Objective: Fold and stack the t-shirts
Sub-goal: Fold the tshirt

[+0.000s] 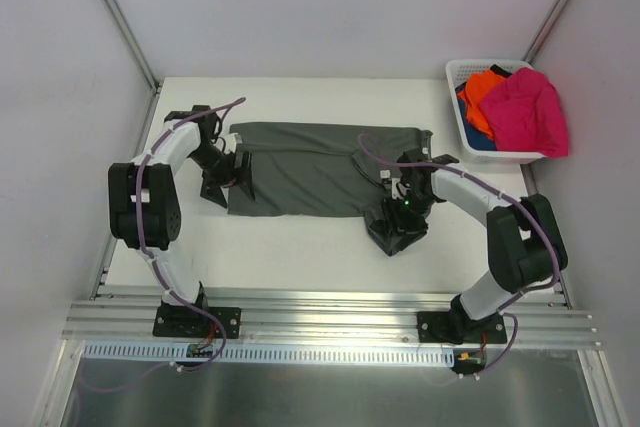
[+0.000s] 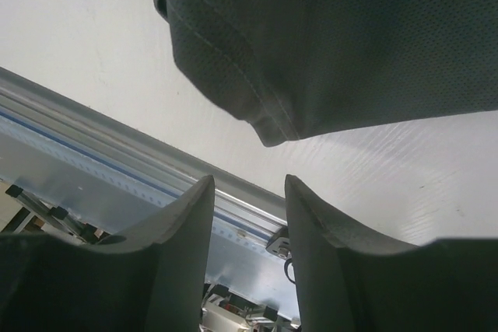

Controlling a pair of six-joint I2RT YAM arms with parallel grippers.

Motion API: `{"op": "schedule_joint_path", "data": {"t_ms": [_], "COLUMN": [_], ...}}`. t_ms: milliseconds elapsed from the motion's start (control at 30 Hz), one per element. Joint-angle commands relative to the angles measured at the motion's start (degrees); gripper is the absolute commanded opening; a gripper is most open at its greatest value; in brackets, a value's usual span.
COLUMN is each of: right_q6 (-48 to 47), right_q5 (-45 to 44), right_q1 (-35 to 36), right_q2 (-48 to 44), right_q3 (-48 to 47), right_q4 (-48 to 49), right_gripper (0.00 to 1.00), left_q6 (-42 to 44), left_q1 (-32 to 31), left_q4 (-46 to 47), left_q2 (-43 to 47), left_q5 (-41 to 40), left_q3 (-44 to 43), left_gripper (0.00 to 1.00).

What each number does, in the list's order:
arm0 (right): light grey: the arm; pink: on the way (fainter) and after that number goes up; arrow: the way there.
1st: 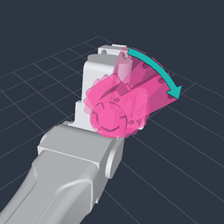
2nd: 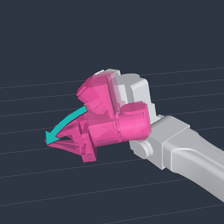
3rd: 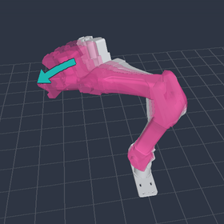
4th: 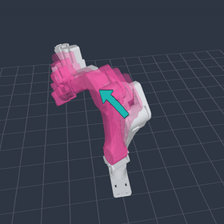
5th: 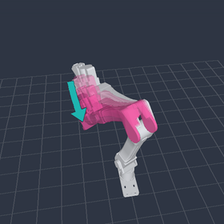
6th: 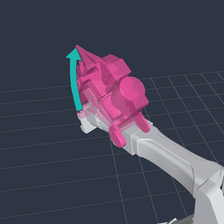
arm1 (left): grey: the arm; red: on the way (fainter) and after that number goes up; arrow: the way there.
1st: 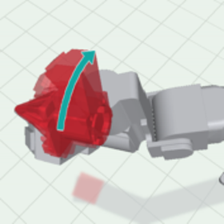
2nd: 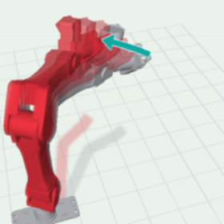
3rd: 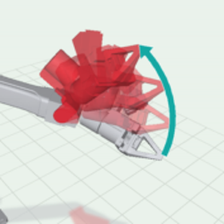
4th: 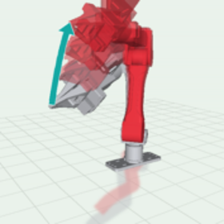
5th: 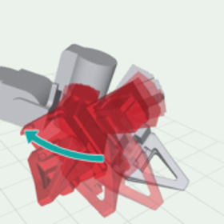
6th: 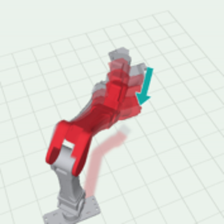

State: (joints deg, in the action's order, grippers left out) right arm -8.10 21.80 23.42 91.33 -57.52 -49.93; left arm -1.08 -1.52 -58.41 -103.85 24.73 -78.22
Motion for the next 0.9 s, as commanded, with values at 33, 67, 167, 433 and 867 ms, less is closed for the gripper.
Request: {"op": "schedule_joint_path", "data": {"t_ms": [33, 67, 167, 433, 867], "right_q6": [0.19, 0.01, -0.69, -1.48, -1.66], "right_q5": [-0.88, -0.97, -1.15, -1.06, -1.85], "right_q1": [-0.13, -0.13, -0.13, 0.13, 0.31], "right_q2": [1.92, 2.36, 4.03, 7.19, 8.95], "right_q3": [-1.01, -1.37, -2.33, -4.09, -2.69], "right_q4": [-0.25, -0.43, -0.52, -0.69, -0.26], "right_gripper": [0.45, 0.45, 0.42, 0.27, 0.27], "left_q6": [-0.94, -1.03, -0.85, -1.38, -1.91], "left_q1": [0.90, 0.99, 1.17, 3.54, 4.77], "left_q4": [-1.35, -1.53, -1.97, -2.23, -2.23], "left_q2": [-2.05, -2.23, -3.02, -4.43, -4.52], "left_q5": [-1.09, -0.91, -0.65, 0.58, 1.46], "left_q3": [-2.82, -2.99, -3.08, -4.14, -4.31], "left_gripper": [0.84, 0.84, 0.84, 0.83, 0.83]}}
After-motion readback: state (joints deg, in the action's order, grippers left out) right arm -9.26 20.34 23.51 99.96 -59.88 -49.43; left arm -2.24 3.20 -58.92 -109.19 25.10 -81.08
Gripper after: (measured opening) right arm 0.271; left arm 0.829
